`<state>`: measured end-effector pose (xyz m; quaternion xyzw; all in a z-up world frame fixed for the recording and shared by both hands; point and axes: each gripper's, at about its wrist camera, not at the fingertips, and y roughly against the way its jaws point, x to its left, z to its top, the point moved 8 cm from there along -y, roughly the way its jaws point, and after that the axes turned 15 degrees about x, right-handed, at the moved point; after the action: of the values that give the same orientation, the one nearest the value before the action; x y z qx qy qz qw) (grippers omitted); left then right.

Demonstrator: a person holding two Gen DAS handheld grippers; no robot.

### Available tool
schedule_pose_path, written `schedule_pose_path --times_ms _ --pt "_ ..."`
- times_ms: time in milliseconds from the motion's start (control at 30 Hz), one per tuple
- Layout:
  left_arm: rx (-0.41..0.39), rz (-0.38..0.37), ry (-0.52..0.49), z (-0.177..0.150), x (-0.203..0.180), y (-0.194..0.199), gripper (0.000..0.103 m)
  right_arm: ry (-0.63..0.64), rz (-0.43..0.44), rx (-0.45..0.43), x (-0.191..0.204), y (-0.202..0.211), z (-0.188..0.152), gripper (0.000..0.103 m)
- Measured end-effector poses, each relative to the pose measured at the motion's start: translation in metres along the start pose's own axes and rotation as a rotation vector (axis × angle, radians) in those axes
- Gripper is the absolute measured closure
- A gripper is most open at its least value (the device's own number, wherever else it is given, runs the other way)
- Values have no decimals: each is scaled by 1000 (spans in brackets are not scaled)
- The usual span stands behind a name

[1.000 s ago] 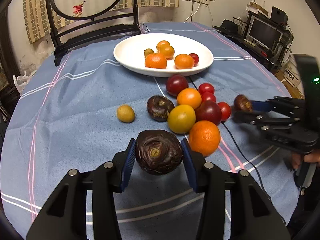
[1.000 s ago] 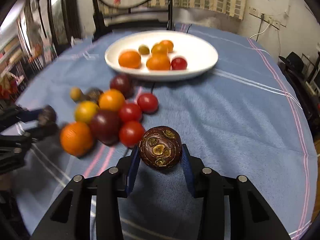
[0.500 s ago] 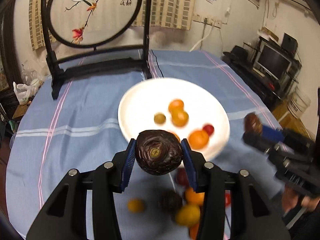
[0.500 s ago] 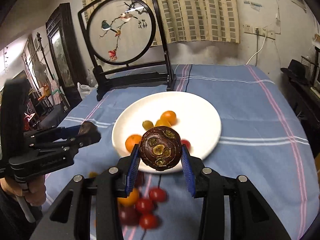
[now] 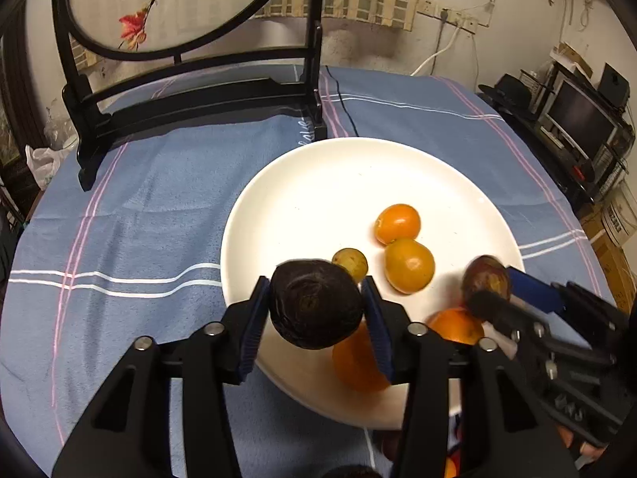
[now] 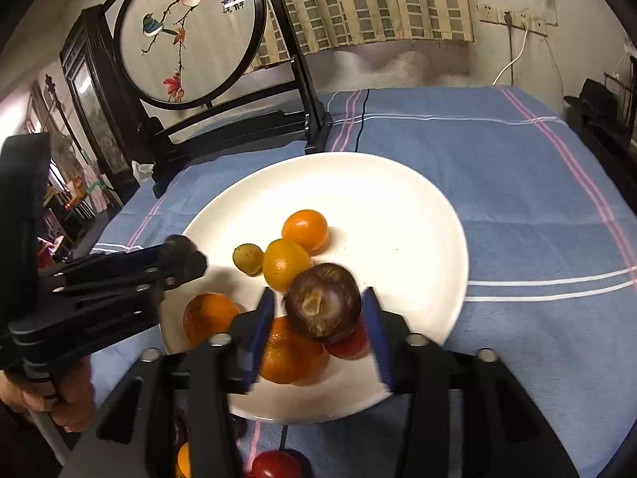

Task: Organize fruits
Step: 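Lower both brown fruits onto the white plate and open both tools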

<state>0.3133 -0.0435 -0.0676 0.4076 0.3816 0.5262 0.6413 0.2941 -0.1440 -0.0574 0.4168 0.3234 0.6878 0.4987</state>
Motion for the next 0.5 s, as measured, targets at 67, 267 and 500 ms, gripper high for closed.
schedule_pose_path --times_ms 67,267,500 --pt "-22 -14 27 -3 4 4 37 -19 14 -2 -2 1 -1 40" --pt "-54 -17 37 -24 18 25 32 -15 25 3 0 13 -6 40" --pt "-61 37 30 -70 31 45 15 33 -23 2 9 37 -25 38"
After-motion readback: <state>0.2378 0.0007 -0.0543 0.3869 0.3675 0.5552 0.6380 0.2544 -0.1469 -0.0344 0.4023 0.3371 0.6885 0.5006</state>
